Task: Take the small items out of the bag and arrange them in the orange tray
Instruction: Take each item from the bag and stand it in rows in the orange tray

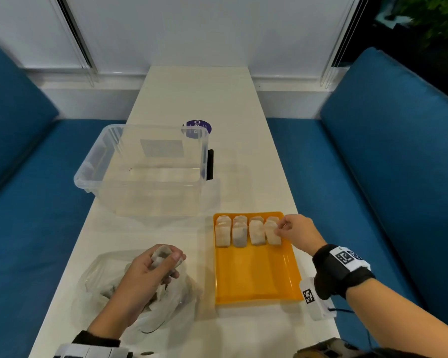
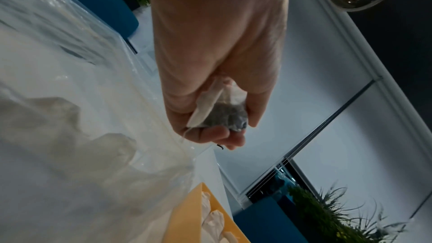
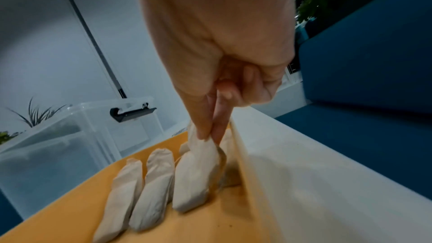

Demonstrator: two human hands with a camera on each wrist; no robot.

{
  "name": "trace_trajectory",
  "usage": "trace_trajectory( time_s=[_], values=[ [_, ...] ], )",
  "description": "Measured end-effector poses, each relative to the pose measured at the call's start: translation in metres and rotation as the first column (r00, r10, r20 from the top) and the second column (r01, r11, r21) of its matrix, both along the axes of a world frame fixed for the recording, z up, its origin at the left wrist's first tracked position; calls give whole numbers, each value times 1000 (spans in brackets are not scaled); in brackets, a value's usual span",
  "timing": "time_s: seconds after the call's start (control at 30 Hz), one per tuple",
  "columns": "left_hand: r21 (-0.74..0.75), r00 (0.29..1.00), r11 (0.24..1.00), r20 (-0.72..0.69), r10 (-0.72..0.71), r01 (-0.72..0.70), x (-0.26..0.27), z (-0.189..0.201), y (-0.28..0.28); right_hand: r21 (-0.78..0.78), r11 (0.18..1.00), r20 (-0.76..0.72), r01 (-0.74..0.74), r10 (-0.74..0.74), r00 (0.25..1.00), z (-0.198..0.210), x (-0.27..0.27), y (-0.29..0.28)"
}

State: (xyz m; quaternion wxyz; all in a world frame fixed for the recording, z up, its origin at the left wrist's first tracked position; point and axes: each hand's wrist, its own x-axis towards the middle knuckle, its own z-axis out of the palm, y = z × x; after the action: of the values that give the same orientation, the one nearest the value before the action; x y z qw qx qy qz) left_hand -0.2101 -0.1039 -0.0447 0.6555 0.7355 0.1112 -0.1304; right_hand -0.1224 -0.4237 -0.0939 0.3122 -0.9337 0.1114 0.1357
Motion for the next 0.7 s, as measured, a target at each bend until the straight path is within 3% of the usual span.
trace_trajectory(
  time_s=[0.27,0.7],
  values=[
    [0,999,1000,-49,23,-23,-1,2,0,-335,921,-76,-200,186,980,4,6,15],
    [13,996,999,-87,-33,34,-1,10,-1,-327,923,-71,-205,193,979,9,4,13]
  ],
)
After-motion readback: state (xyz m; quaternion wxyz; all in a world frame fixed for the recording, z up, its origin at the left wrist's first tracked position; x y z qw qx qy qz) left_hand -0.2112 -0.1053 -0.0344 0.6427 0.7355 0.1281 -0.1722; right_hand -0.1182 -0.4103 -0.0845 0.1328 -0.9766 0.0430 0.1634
